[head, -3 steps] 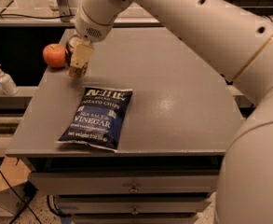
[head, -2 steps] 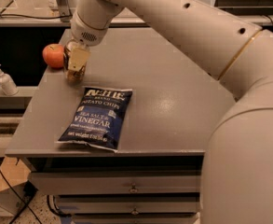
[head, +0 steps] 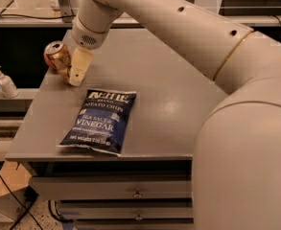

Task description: Move orange can near apple

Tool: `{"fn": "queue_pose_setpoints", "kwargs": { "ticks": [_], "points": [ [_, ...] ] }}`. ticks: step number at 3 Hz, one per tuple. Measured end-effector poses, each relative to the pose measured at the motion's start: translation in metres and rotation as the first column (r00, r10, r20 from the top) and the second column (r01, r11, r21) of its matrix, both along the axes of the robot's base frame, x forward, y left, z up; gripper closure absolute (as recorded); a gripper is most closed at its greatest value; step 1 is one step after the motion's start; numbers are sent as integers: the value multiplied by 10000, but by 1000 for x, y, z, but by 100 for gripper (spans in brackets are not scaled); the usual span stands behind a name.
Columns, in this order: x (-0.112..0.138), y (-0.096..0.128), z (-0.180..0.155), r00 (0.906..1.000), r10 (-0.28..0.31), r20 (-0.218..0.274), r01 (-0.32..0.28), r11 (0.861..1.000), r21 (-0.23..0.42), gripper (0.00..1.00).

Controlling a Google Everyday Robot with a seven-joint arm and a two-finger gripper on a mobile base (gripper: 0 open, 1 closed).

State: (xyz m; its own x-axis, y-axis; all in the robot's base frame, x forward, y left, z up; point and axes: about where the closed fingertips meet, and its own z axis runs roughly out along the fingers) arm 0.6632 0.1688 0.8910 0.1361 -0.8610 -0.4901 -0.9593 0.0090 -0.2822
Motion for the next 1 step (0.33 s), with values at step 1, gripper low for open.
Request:
{"fn": "queue_pose_setpoints", "kwargs": {
  "ticks": [1],
  "points": [
    [0,0,0,10000,1,-1,-1,10000,-1,0]
  ]
}}
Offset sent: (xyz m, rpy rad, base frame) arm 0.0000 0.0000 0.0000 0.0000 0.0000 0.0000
